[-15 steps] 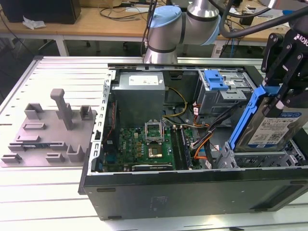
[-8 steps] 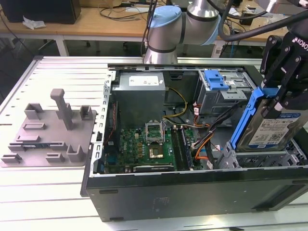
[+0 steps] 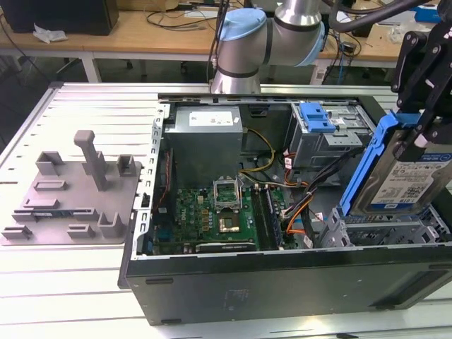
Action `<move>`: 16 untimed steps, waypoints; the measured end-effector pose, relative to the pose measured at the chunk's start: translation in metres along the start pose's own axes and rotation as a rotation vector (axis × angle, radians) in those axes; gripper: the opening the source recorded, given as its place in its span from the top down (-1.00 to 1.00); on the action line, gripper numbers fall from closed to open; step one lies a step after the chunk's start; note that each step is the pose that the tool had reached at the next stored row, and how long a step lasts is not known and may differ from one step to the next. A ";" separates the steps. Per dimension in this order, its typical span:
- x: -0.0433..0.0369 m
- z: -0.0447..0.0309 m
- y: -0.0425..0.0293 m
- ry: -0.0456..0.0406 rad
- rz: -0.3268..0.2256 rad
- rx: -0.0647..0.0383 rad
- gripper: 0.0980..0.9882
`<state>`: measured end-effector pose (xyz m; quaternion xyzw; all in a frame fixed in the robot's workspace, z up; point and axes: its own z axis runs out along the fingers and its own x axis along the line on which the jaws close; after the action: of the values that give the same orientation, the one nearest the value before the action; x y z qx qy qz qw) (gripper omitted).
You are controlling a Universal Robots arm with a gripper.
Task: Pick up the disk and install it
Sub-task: 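Insert the disk into the insertion slot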
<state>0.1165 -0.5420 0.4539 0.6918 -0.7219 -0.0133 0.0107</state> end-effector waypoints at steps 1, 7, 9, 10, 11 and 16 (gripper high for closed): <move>0.0000 0.0000 0.0000 -0.0001 0.000 0.000 0.39; -0.0001 -0.0002 -0.0004 0.0003 0.000 -0.001 0.39; -0.0002 -0.0003 -0.0033 0.0011 -0.009 -0.013 0.39; -0.0003 -0.0002 -0.0050 0.0015 -0.020 -0.019 0.39; -0.0004 -0.0003 -0.0066 0.0027 -0.045 -0.022 0.39; -0.0003 -0.0003 -0.0088 0.0042 -0.076 -0.027 0.39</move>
<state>0.1253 -0.5421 0.4539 0.7184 -0.6950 -0.0221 0.0211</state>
